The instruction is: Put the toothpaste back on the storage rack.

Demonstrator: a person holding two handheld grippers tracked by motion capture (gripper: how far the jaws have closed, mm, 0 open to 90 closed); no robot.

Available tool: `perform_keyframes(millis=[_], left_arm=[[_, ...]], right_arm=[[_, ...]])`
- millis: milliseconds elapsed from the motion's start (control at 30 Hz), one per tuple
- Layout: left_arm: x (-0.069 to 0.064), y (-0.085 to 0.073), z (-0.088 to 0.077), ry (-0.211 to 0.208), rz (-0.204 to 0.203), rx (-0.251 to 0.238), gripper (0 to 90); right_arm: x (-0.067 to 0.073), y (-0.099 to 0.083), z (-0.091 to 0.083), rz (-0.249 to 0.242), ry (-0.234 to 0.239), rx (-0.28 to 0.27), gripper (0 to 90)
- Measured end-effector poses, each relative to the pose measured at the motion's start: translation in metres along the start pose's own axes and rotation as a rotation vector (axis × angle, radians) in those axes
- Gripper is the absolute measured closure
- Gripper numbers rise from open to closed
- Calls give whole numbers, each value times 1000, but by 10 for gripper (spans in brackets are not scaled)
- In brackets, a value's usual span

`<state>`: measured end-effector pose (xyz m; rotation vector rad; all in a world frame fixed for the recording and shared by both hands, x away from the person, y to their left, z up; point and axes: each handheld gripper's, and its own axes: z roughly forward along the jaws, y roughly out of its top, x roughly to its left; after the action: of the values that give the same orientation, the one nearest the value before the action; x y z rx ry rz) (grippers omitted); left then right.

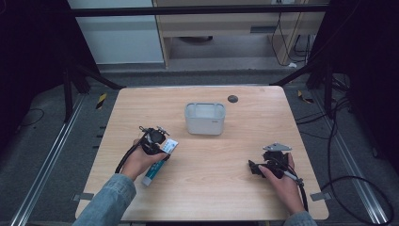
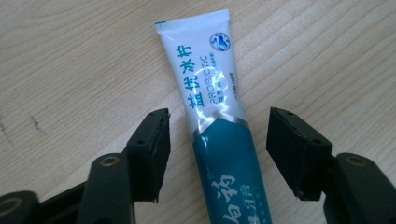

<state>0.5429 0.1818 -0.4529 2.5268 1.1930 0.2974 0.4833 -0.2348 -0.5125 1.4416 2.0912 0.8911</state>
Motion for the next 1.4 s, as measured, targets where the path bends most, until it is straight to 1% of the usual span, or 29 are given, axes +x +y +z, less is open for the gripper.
perform_keyframes(millis=[200, 333, 433, 500, 533, 667, 800, 933, 1000, 1067, 1267, 1300, 1367, 1400], left_arm=[[-3, 4, 3, -12, -5, -7, 423], [-2, 7, 6, -5, -10, 0, 431], [-2, 8, 6, -6, -18, 0, 472], [-1, 8, 7, -1, -25, 4, 481], [-1, 8, 9, 2, -29, 11, 483], [1, 8, 11, 6, -35, 15, 488], [1, 7, 13, 3, -38, 19, 472], [0, 7, 15, 3, -31, 26, 486], [0, 8, 15, 9, -32, 20, 490], [-1, 8, 16, 19, -28, 23, 499], [-3, 8, 18, 31, -25, 29, 509], [-3, 8, 18, 30, -26, 30, 514], [-2, 8, 19, 10, -29, 34, 532], [-2, 8, 19, 10, -29, 34, 543]], right_arm=[[0, 0, 0, 0, 0, 0, 4], [0, 0, 0, 0, 0, 1, 4], [0, 0, 0, 1, 0, 0, 4], [0, 0, 0, 0, 0, 0, 4], [-1, 0, 1, -13, -3, -4, 4], [-1, 0, 1, -15, 0, -2, 4], [-1, 0, 1, -16, -1, -3, 4], [-1, 0, 1, -16, 0, -2, 4], [-1, 0, 1, -16, -1, -3, 4], [-1, 0, 1, -15, 0, -2, 4], [-1, 0, 1, -15, -1, -2, 4], [-1, 0, 1, -16, -1, -3, 4], [-1, 0, 1, -16, -1, -3, 4], [-1, 0, 1, -16, -1, -3, 4]])
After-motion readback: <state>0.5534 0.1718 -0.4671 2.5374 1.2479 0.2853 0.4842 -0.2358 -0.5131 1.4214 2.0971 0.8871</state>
